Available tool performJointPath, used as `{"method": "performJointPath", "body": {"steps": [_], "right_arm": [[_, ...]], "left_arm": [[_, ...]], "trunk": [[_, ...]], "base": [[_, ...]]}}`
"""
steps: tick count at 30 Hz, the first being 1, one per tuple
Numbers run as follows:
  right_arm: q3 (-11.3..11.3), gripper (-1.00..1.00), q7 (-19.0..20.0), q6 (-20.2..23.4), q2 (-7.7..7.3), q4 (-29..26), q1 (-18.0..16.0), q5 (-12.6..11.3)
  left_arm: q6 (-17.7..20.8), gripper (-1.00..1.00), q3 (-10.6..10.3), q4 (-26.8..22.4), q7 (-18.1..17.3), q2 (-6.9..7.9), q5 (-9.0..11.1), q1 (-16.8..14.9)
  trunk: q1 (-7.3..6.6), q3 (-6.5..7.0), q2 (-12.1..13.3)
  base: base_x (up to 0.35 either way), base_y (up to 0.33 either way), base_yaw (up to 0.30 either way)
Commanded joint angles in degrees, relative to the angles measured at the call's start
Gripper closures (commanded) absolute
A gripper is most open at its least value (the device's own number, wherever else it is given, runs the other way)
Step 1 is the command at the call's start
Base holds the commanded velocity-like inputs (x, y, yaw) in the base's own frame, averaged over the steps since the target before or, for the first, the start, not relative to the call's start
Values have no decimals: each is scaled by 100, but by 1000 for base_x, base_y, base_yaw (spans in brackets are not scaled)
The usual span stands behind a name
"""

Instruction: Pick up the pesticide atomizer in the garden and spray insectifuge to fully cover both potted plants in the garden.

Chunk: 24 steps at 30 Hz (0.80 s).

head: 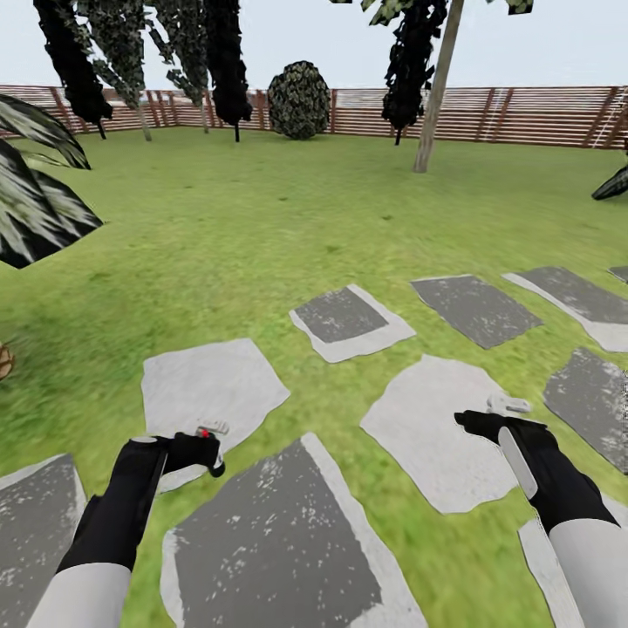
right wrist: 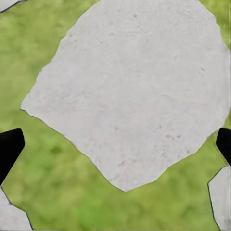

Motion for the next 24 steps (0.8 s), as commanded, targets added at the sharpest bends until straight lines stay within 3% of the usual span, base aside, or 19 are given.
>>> {"method": "performJointPath", "body": {"steps": [1,24], "right_arm": [[6,-100,-48,20,-1,-7,-2,-64],[6,-100,-48,21,5,-6,-2,-67]], "left_arm": [[14,100,14,-8,-60,-7,-58,-5],[11,100,-3,-11,-65,-7,-58,-2]], "trunk": [[2,1,-2],[2,125,-2]], "base": [[307,-216,-209],[307,-214,-222]]}}
